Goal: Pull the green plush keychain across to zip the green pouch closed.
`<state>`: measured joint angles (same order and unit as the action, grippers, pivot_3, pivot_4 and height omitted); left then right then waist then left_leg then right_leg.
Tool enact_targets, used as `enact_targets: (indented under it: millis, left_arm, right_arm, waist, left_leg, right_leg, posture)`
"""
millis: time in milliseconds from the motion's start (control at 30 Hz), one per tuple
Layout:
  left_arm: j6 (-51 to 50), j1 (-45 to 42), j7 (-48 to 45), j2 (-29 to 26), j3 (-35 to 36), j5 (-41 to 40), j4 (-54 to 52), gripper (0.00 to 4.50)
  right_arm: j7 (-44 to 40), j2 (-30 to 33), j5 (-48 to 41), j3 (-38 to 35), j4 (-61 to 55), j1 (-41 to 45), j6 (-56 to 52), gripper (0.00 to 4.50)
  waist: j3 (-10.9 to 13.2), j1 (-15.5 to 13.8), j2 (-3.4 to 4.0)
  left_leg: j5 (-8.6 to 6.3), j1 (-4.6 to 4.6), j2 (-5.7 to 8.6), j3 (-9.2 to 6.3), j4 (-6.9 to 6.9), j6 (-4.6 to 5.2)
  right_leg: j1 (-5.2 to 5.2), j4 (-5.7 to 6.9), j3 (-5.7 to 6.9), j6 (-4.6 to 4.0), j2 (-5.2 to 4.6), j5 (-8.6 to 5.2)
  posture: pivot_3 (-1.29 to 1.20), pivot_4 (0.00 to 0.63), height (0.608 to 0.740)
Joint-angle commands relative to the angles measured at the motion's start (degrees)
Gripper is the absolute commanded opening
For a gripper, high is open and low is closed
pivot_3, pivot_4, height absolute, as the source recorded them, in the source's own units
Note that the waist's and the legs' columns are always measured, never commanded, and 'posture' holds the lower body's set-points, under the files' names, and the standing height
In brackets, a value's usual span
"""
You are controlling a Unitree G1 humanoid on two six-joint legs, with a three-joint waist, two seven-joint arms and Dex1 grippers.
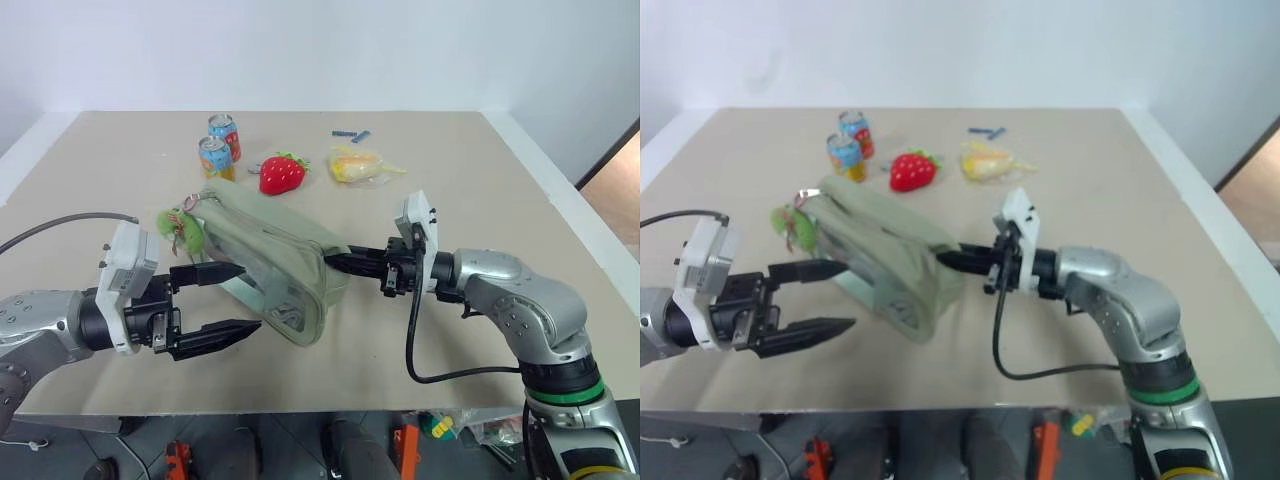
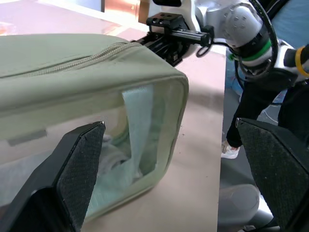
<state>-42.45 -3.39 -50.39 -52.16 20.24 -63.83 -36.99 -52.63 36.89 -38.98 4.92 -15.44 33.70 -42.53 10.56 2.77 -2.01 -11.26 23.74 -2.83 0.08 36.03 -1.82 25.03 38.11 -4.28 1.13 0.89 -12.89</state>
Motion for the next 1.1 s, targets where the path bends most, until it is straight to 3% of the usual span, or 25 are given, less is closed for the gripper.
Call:
enact_targets:
  millis: [33,233,433,500,600,667,800,1100]
  left_arm:
    - [1.33,-1.30,-0.59,0.64,-1.58,1.20,0.11,4.50]
    - [1.79,-3.51,-0.16,2.73,-5.60,2.74,-0.22,4.50]
    - [2.75,-3.88,1.81,4.82,-7.02,4.38,-0.80,4.50]
    - [3.10,-4.61,3.21,5.92,-7.25,4.75,-0.58,4.50]
    - [3.10,-5.56,4.36,7.03,-7.73,5.28,-0.42,4.50]
    - [3.35,-5.80,4.15,7.00,-8.20,6.08,-0.27,4.50]
    - [3.29,-6.70,3.78,7.01,-8.63,6.51,0.46,4.50]
    - [3.48,-9.75,3.05,7.65,-9.87,8.11,3.69,4.50]
  right_arm:
    - [-11.42,4.19,8.01,1.88,11.86,7.64,11.92,0.28]
    - [-23.30,1.88,22.12,6.26,48.32,24.06,37.36,0.28]
    - [-26.12,-1.55,27.70,4.77,67.20,31.42,49.81,0.28]
    - [-27.18,-2.02,26.37,2.98,68.25,32.44,47.55,0.87]
    - [-27.50,-2.32,23.52,-0.48,65.96,32.51,43.39,1.67]
    - [-26.97,-2.03,21.61,-2.81,62.22,31.77,40.38,2.54]
    - [-24.89,-0.58,17.67,-6.78,49.51,27.50,32.68,3.83]
    - [-7.73,3.24,7.09,-18.01,12.14,7.25,12.33,3.83]
  waist:
    - [0.00,0.02,0.00]
    - [0.01,0.08,-0.01]
    - [0.01,0.07,-0.01]
    - [0.01,0.01,-0.01]
    - [0.01,-0.01,-0.01]
    - [0.02,0.00,0.02]
    - [0.03,0.01,0.03]
    - [0.02,-0.27,0.04]
  left_leg:
    - [0.00,0.01,0.00,0.00,0.06,0.00]
    - [0.01,0.00,-0.01,0.03,0.28,0.02]
    - [-0.03,0.10,-0.01,0.01,0.24,0.07]
    - [-0.04,0.11,-0.01,-0.02,0.23,0.08]
    - [-0.04,0.13,0.00,-0.04,0.25,0.08]
    - [-0.03,0.13,0.02,-0.05,0.28,0.08]
    - [-0.03,0.11,0.01,-0.06,0.30,0.08]
    - [-0.03,0.19,0.05,-0.13,0.34,0.08]
  right_leg:
    - [-0.01,0.00,0.01,0.00,0.00,0.00]
    - [-0.06,0.00,0.00,0.03,0.02,0.13]
    - [-0.02,0.01,0.00,0.23,0.02,0.26]
    - [-0.02,0.02,0.00,0.22,0.02,0.25]
    - [-0.04,0.02,0.01,0.23,0.01,0.25]
    - [-0.04,0.04,0.01,0.26,0.00,0.29]
    - [-0.02,0.09,0.02,0.25,0.02,0.33]
    - [-0.03,0.09,0.05,0.32,-0.01,0.27]
  posture:
    - [0.00,0.150,0.740]
    - [0.00,0.150,0.740]
    - [0.00,0.150,0.740]
    - [0.00,0.150,0.740]
    - [0.00,0.150,0.740]
    - [0.00,0.150,0.740]
    - [0.00,0.150,0.740]
    - [0.00,0.150,0.740]
